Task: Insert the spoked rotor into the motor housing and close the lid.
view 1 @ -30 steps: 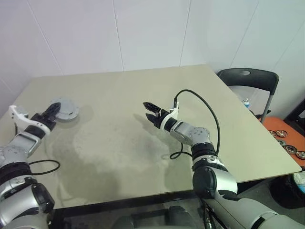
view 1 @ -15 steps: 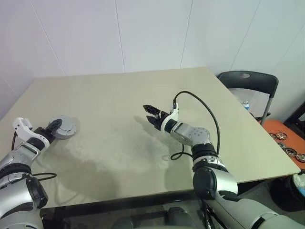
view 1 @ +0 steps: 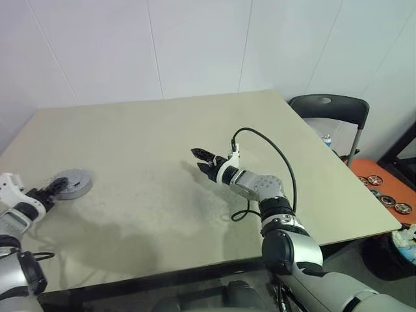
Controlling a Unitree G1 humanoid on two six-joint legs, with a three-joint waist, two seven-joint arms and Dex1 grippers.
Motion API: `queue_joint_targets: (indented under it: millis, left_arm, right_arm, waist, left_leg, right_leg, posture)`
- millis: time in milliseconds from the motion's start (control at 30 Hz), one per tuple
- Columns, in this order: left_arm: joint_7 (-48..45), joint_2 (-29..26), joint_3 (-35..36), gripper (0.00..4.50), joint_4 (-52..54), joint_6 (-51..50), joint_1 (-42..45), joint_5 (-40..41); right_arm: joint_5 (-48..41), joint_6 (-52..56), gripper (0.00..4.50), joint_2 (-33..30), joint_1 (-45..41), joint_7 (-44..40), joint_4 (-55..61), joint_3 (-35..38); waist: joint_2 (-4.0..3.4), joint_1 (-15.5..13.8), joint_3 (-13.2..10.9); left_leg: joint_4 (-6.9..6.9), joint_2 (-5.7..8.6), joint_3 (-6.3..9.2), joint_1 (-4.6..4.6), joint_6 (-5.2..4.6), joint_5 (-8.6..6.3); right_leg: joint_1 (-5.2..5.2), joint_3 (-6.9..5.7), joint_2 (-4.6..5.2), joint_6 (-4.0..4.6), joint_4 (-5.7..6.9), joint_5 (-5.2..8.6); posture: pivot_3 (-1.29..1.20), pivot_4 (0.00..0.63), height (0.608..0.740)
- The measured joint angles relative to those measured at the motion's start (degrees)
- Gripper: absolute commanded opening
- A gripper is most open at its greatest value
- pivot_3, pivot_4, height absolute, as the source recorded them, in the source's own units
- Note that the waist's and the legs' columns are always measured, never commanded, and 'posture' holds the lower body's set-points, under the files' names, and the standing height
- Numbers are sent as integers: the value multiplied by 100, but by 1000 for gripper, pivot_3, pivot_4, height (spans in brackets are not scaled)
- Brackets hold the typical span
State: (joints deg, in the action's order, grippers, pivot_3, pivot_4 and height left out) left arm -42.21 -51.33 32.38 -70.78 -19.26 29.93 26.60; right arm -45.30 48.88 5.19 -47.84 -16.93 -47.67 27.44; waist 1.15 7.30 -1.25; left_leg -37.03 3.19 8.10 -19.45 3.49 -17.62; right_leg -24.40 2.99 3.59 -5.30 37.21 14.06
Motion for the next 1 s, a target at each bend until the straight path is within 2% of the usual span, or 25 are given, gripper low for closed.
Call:
queue_joint_targets:
  millis: [200,367,500,633,667,700,767,900,1000]
  left_arm:
    - [-310,-522,56,3938,-23,9,-253,-6]
    - [-852,-605,-89,3938,85,-8,-213,-107]
    - [-1634,-446,-669,3938,906,-94,13,-269]
    - [-2021,-206,-1076,3938,1980,-402,141,-268]
    - [-2175,-140,-1246,3938,2463,-528,191,-225]
    - [-2315,28,-1579,3938,3470,-892,212,-171]
    - [-2570,222,-2055,3938,4649,-1179,185,-40]
    - [-2867,549,-2636,3938,5887,-1417,93,127]
    - [-2992,688,-2914,3938,6363,-1396,-216,148]
  right_arm:
    - [6,81,3738,23,55,-74,15,-20]
    - [-2,406,3738,-33,91,-365,376,-166]
    - [13,802,3738,-334,106,-848,943,-606]
    - [182,1027,3738,-835,51,-1450,1343,-1197]
    - [231,1089,3738,-988,-54,-1693,1522,-1389]
    - [516,990,3738,-1499,-79,-2387,1935,-2136]
    - [1027,560,3738,-2047,-170,-3243,2497,-3078]
    - [1838,-533,3738,-2564,-216,-4503,3192,-4362]
    - [2457,-1441,3738,-2873,34,-5072,3463,-5030]
  waist:
    - [-13,-37,-8]
    - [-11,-47,-7]
    - [-7,-64,-4]
    - [-5,-57,-4]
    - [8,-17,5]
    - [2,-12,1]
    - [-5,-40,-3]
    - [-5,6,-3]
    - [-5,-32,-4]
  left_leg:
    - [-1,1,3,0,0,0]
    - [-4,3,4,0,0,0]
    - [-5,3,4,0,1,0]
    - [-6,2,2,-4,0,0]
    - [-1,1,0,0,-2,-1]
    - [-3,-1,3,-10,-4,-3]
    - [-6,3,-3,-12,-13,-8]
    - [-4,1,-15,-3,-20,-13]
    - [-6,0,-13,-2,-19,-12]
  right_leg:
    - [3,-3,0,0,0,0]
    - [6,-4,0,-1,-1,0]
    - [8,-5,1,0,-1,0]
    - [6,-5,2,-1,-4,0]
    - [6,-3,1,-1,-5,1]
    - [-5,-3,2,-1,-5,1]
    - [-4,-3,7,-4,-9,2]
    - [-4,-3,2,-7,-12,4]
    - [-2,-3,0,-7,-13,4]
  posture:
    - [0,0,740]
    - [0,0,740]
    - [0,0,740]
    - [0,0,740]
    - [0,0,740]
    - [0,0,740]
    - [0,0,740]
    - [0,0,740]
    - [0,0,740]
